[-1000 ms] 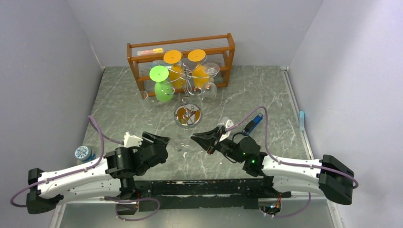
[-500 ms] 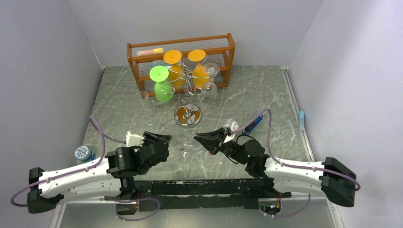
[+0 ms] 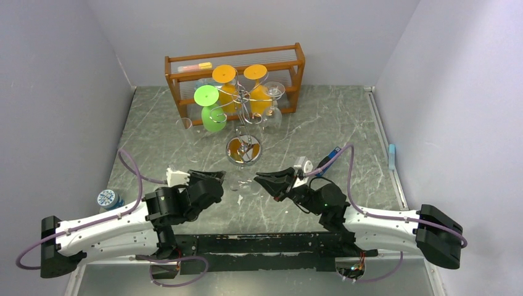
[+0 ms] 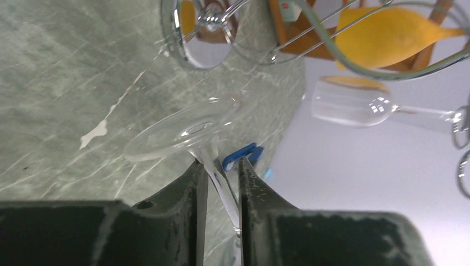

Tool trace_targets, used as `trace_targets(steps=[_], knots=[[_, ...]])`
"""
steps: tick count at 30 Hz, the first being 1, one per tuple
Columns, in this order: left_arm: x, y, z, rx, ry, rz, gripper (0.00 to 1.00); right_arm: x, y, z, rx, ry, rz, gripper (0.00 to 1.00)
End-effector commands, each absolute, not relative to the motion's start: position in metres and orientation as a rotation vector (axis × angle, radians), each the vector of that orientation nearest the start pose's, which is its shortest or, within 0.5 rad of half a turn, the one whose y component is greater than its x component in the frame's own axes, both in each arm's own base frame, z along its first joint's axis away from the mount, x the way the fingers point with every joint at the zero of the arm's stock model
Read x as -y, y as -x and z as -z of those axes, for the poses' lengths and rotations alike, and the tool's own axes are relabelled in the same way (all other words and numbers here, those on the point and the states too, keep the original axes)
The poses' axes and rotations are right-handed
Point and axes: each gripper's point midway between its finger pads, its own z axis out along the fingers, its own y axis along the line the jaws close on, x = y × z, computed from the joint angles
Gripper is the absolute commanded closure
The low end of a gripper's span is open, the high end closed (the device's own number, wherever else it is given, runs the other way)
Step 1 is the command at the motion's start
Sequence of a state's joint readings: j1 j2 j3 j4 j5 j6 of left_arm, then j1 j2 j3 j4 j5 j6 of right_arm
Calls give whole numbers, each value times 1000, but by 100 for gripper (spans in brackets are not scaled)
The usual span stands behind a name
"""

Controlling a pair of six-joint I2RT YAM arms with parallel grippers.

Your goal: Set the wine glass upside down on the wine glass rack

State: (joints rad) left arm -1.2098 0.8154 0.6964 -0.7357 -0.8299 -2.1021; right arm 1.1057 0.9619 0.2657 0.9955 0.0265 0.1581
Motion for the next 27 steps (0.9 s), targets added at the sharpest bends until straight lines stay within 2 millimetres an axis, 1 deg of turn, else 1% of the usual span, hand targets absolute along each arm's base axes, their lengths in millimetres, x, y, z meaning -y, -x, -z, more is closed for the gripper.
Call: trace_targets(steps=[1, 2, 3, 8, 10, 15, 18, 19, 21, 24, 27], knots=[[203, -202, -212, -1631, 1564, 1112, 85, -309, -133, -286, -1072, 580, -1182, 100], [203, -203, -211, -1631, 1565, 1112, 91, -309, -133, -286, -1074, 579, -1180, 100], [203, -204, -209, -1633, 1565, 1112, 94, -308, -133, -285, -1078, 579, -1178, 100], [203, -207, -209, -1624, 1545, 1118, 95, -308, -135, -275, -1124, 578, -1168, 99], [202, -209, -212, -1614, 1522, 1120, 95, -307, -135, -268, -1150, 587, -1163, 94], [195, -216, -225, -1558, 1411, 1107, 95, -300, -133, -246, -1226, 602, -1149, 72], [187, -220, -233, -1527, 1326, 1059, 95, -294, -131, -229, -1288, 619, -1132, 60], [184, -221, -236, -1521, 1293, 1034, 95, -290, -134, -224, -1317, 608, -1107, 55], [178, -223, -242, -1507, 1228, 982, 95, -284, -136, -215, -1368, 609, -1072, 50], [169, -226, -250, -1478, 1149, 919, 95, -276, -134, -207, -1408, 614, -1054, 42], [163, -227, -259, -1487, 1004, 838, 95, -271, -132, -214, -1425, 606, -1060, 36]])
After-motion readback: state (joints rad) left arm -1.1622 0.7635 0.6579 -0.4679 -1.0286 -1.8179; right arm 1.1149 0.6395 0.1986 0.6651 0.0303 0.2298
